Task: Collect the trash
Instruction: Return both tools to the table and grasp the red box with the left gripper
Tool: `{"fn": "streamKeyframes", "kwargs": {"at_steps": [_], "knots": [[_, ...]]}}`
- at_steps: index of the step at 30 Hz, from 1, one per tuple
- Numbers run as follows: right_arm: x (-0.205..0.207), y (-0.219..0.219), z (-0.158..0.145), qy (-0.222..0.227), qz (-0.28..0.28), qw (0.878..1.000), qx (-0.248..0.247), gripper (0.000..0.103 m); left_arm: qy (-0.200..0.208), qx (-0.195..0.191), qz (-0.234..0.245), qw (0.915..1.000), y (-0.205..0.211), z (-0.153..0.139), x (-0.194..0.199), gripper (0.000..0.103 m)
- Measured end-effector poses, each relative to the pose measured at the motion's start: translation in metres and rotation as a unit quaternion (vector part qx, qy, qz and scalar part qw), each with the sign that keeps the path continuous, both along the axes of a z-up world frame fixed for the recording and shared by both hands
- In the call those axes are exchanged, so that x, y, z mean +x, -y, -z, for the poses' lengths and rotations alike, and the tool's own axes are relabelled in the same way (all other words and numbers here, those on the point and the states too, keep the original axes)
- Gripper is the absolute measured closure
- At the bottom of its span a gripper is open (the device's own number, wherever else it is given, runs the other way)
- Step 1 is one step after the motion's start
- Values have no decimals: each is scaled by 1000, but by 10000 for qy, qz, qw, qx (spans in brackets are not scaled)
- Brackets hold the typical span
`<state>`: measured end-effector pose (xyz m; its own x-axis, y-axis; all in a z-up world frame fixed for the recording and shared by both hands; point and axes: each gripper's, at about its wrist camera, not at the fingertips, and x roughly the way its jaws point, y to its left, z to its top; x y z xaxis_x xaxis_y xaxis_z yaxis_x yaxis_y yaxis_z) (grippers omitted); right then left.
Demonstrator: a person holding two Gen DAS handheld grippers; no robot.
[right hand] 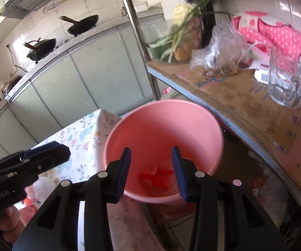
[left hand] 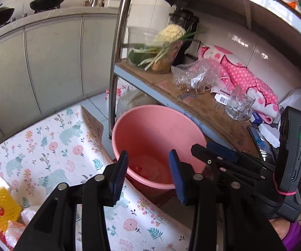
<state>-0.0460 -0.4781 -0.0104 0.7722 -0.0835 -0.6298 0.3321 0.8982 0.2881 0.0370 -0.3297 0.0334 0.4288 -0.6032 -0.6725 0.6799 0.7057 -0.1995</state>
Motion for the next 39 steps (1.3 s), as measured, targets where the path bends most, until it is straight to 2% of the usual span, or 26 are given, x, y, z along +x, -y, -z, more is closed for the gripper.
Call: {"fn": "streamKeyframes", "kwargs": {"at_steps": [6, 10, 13, 24, 31, 34, 39], "knots": [[-4, -22, -17, 140, -218, 9996, 88, 61, 199, -128, -71, 9997, -30, -23, -15, 56], [-7, -39, -25, 216, -379, 9990, 122, 55, 260, -165, -150, 9994, -55, -30, -23, 54], [-7, -54, -29, 243, -547, 9982, 72, 55, 261, -217, -301, 9990, -78, -35, -26, 54], [-1, -104, -24, 154, -1301, 9913, 111, 55, 312, -305, -1360, 9897, -190, -40, -23, 54], [7, -130, -19, 102, -1746, 9846, 3, 55, 148, -232, -2073, 9779, -255, -20, -20, 54], [11, -140, -18, 83, -1933, 9811, 0, 55, -105, -152, -2309, 9728, -274, 0, -17, 55], [18, -151, -14, 10, -2128, 9771, 25, 55, -700, -228, -2461, 9664, -287, 37, -5, 56]]}}
